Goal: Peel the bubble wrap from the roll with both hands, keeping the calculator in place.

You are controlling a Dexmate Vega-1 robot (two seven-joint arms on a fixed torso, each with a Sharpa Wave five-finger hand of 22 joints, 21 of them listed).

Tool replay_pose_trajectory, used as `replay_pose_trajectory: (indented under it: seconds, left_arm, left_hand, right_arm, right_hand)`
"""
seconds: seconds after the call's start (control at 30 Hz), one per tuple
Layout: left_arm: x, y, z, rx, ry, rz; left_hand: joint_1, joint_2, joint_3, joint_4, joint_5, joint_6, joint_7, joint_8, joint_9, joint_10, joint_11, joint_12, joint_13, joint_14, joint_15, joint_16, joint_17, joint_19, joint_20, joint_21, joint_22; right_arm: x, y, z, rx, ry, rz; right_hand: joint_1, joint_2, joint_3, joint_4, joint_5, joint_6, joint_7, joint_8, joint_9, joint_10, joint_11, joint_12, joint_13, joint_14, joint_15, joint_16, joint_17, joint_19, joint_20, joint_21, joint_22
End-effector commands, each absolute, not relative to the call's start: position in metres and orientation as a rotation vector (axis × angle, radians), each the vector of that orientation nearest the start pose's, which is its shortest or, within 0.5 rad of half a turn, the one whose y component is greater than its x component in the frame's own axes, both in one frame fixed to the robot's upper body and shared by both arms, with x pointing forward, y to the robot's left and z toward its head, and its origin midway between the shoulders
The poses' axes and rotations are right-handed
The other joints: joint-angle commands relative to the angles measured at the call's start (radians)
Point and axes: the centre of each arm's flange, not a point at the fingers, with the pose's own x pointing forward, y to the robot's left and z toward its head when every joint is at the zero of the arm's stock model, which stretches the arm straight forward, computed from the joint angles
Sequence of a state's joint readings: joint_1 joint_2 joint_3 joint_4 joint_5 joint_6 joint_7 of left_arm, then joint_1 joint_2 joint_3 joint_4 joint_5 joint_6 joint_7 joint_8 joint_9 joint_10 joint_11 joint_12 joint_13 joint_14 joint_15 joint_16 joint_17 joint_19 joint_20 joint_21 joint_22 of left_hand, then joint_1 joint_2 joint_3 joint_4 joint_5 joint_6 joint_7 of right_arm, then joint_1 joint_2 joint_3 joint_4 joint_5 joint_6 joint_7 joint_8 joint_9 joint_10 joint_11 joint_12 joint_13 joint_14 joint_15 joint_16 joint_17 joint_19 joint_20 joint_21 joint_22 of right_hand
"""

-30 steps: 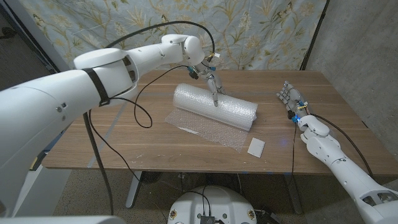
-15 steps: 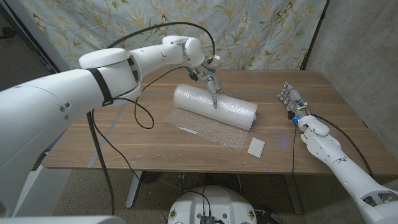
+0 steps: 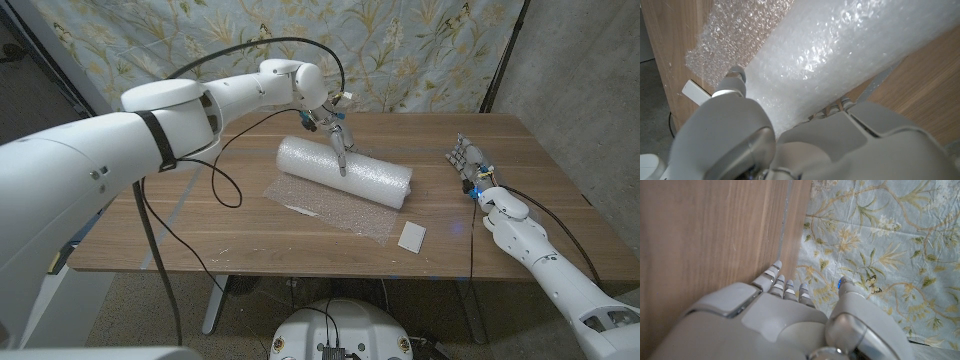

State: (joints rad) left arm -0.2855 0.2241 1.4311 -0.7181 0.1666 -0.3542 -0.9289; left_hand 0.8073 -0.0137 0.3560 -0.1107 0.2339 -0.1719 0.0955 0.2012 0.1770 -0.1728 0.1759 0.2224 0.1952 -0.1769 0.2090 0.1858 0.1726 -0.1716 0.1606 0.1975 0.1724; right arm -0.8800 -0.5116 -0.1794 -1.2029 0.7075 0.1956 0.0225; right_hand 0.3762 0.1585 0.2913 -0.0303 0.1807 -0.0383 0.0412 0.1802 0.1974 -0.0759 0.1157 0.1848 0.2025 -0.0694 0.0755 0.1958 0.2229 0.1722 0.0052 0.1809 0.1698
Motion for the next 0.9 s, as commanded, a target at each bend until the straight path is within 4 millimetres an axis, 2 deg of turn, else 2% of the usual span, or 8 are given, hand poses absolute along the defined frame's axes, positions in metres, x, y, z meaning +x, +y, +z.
replay_pose_trajectory:
  seconds: [0.03, 0.53, 0.67, 0.73, 0.77, 0.83, 0.87, 0.9]
  left_arm:
    - [0.651, 0.046, 0.118, 2.107, -0.275, -0.817]
    - [0.645, 0.05, 0.111, 2.117, -0.326, -0.74]
    - [0.642, 0.05, 0.112, 2.109, -0.356, -0.727]
    - [0.641, 0.05, 0.112, 2.111, -0.37, -0.724]
    - [0.64, 0.05, 0.112, 2.114, -0.374, -0.722]
    - [0.639, 0.05, 0.111, 2.109, -0.395, -0.716]
    - [0.639, 0.051, 0.111, 2.099, -0.403, -0.718]
    - [0.639, 0.051, 0.11, 2.097, -0.397, -0.721]
  left_hand:
    - [0.024, 0.017, 0.007, -0.019, -0.016, -0.21, -0.007, 0.013, 0.0, -0.195, -0.017, 0.018, 0.002, -0.181, 0.0, 0.011, 0.002, -0.1, 0.003, 0.012, 0.001]
    - [0.051, 0.025, 0.012, -0.036, -0.031, -0.159, -0.01, 0.02, 0.0, -0.153, -0.028, 0.029, 0.002, -0.129, -0.003, 0.016, 0.002, -0.061, 0.004, 0.015, 0.001]
    - [0.08, 0.025, 0.014, -0.048, -0.039, -0.087, -0.01, 0.026, 0.0, -0.065, -0.05, 0.053, 0.004, -0.037, -0.019, 0.027, 0.003, 0.01, -0.006, 0.023, 0.0]
    - [0.111, 0.025, 0.016, -0.052, -0.042, 0.003, -0.019, 0.035, 0.001, 0.04, -0.081, 0.079, 0.004, 0.073, -0.041, 0.038, 0.002, 0.108, -0.017, 0.035, 0.0]
    - [0.122, 0.024, 0.016, -0.052, -0.043, 0.038, -0.028, 0.039, 0.001, 0.074, -0.086, 0.085, 0.004, 0.096, -0.044, 0.036, 0.002, 0.136, -0.019, 0.037, 0.001]
    - [0.141, 0.024, 0.014, -0.051, -0.045, 0.102, -0.035, 0.039, 0.0, 0.145, -0.118, 0.097, 0.004, 0.178, -0.075, 0.044, 0.003, 0.194, -0.027, 0.04, 0.002]
    - [0.151, 0.022, 0.011, -0.05, -0.046, 0.163, -0.045, 0.047, 0.0, 0.209, -0.135, 0.112, 0.005, 0.23, -0.109, 0.049, 0.004, 0.239, -0.034, 0.045, 0.003]
    - [0.16, 0.018, 0.006, -0.049, -0.047, 0.23, -0.051, 0.056, 0.001, 0.262, -0.153, 0.121, 0.006, 0.277, -0.123, 0.052, 0.004, 0.272, -0.039, 0.046, 0.004]
  right_arm:
    - [0.663, -0.396, -0.063, 0.197, -0.471, -0.012]
    - [0.665, -0.399, -0.07, 0.211, -0.458, -0.022]
    - [0.665, -0.4, -0.072, 0.212, -0.454, -0.023]
    - [0.664, -0.401, -0.072, 0.213, -0.453, -0.024]
    - [0.664, -0.401, -0.073, 0.211, -0.452, -0.024]
    - [0.664, -0.401, -0.073, 0.212, -0.45, -0.024]
    - [0.664, -0.401, -0.074, 0.212, -0.449, -0.024]
    - [0.664, -0.402, -0.074, 0.211, -0.448, -0.023]
  right_hand:
    - [-0.005, 0.004, 0.003, -0.004, 0.003, -0.006, 0.002, 0.003, 0.003, -0.011, 0.002, 0.006, 0.005, -0.009, 0.006, 0.004, 0.003, -0.006, 0.0, 0.006, 0.003]
    - [-0.011, 0.003, 0.003, -0.004, 0.003, -0.016, 0.002, 0.006, 0.004, -0.016, 0.004, 0.009, 0.005, -0.012, 0.007, 0.007, 0.004, -0.008, 0.001, 0.009, 0.003]
    - [-0.012, 0.003, 0.004, -0.004, 0.003, -0.017, 0.002, 0.006, 0.004, -0.017, 0.004, 0.009, 0.005, -0.012, 0.006, 0.007, 0.004, -0.008, 0.001, 0.009, 0.003]
    - [-0.013, 0.003, 0.004, -0.004, 0.003, -0.018, 0.001, 0.006, 0.004, -0.017, 0.004, 0.009, 0.005, -0.012, 0.007, 0.007, 0.004, -0.008, 0.001, 0.009, 0.003]
    - [-0.013, 0.003, 0.004, -0.005, 0.003, -0.017, 0.001, 0.007, 0.004, -0.017, 0.004, 0.01, 0.005, -0.012, 0.007, 0.008, 0.004, -0.009, 0.001, 0.009, 0.003]
    - [-0.014, 0.003, 0.004, -0.005, 0.003, -0.018, 0.002, 0.007, 0.004, -0.017, 0.004, 0.01, 0.005, -0.012, 0.007, 0.008, 0.004, -0.009, 0.001, 0.009, 0.003]
    - [-0.014, 0.002, 0.004, -0.005, 0.003, -0.018, 0.001, 0.008, 0.004, -0.016, 0.004, 0.011, 0.005, -0.012, 0.007, 0.009, 0.004, -0.008, 0.002, 0.01, 0.003]
    - [-0.015, 0.002, 0.004, -0.005, 0.003, -0.018, 0.002, 0.008, 0.004, -0.016, 0.004, 0.011, 0.005, -0.012, 0.007, 0.009, 0.004, -0.008, 0.002, 0.01, 0.003]
